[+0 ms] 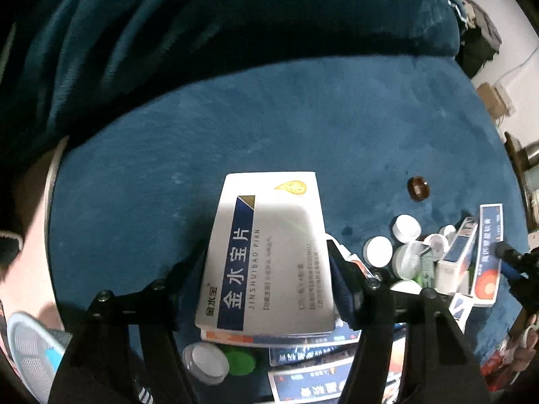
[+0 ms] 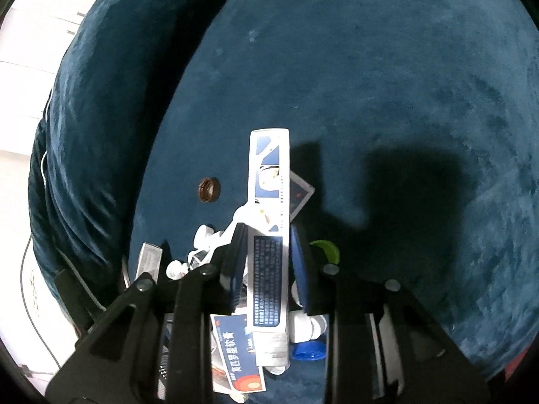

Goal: Organize objects
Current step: 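Grasp the white Jinshuibao box with the left tool while the right grasps a blue-white box, then carry both boxes to the blue basket and release them inside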

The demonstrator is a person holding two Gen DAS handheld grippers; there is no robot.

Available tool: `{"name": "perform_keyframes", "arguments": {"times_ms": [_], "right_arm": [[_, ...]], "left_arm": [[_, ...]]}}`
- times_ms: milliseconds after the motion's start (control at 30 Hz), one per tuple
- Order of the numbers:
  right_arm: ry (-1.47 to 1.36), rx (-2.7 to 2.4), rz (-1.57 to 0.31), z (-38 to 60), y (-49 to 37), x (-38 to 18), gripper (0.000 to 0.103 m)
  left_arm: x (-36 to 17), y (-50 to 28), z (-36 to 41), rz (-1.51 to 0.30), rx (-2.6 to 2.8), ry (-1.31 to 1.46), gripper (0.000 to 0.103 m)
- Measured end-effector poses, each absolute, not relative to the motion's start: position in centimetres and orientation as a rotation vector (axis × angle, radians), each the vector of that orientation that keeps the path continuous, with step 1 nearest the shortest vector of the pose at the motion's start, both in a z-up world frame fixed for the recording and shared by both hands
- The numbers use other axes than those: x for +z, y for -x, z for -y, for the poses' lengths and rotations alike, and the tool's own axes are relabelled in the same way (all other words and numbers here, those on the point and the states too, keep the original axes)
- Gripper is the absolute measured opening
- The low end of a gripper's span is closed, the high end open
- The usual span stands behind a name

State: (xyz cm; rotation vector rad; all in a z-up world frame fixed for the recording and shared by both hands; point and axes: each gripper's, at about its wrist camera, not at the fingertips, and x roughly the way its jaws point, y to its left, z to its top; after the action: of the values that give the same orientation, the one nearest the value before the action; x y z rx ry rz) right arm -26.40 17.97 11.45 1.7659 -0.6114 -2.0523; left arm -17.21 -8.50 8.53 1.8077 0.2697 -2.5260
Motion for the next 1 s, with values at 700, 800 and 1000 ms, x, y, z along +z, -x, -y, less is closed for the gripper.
{"name": "perform_keyframes", "arguments": {"times_ms": [700, 800, 1000], "right_arm": [[-1.581, -1.828, 0.428, -8.3, 19.7, 16.1, 0.026], [-1.551, -1.766, 0.372, -5.3, 17.3, 16.9, 0.026], [-1.494, -1.612, 0.225, 0.7, 11.9, 17.9, 0.026]], "left_arm": [[18.3, 3.9, 14.5, -0.414, -2.554, -1.435, 0.067], [18.9, 1.2, 16.8, -0.439, -2.513, -1.393, 0.067], [19.9, -4.7, 22.0, -0.478, -2.412, -1.324, 0.067]]}}
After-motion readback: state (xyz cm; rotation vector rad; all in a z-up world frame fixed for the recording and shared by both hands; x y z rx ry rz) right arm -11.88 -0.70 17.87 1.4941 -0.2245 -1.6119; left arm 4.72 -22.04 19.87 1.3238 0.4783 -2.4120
